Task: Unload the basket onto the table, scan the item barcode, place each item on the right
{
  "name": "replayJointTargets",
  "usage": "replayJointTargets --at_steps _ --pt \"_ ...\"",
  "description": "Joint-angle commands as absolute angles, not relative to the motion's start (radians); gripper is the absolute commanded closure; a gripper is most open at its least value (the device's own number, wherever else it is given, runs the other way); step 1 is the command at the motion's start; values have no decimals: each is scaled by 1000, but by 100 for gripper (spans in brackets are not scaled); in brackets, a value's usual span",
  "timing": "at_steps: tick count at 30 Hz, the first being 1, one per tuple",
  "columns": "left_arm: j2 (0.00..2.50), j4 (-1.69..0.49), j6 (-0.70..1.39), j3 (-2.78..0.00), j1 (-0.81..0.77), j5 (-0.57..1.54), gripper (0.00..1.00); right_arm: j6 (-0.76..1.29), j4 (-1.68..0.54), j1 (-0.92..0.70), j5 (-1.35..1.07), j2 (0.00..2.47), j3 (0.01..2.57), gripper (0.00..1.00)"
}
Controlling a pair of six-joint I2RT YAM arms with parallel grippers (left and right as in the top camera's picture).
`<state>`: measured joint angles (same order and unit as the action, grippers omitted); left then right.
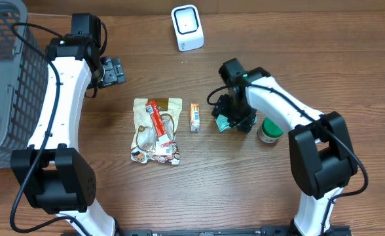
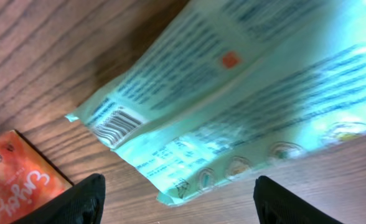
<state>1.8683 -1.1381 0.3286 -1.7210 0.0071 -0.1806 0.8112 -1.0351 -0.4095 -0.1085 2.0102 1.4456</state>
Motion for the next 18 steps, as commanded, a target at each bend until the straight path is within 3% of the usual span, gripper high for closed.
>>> replayJointTargets --at_steps 1,10,18 --pt "1851 -1140 306 -1737 3 -191 0 767 -1064 -364 -114 2009 1525 22" --pt "1851 -1140 306 -1737 3 -191 0 751 -1065 -315 -16 2009 1538 24" --pt "1851 -1140 306 -1737 3 -191 0 753 -905 -321 55 2009 1480 24"
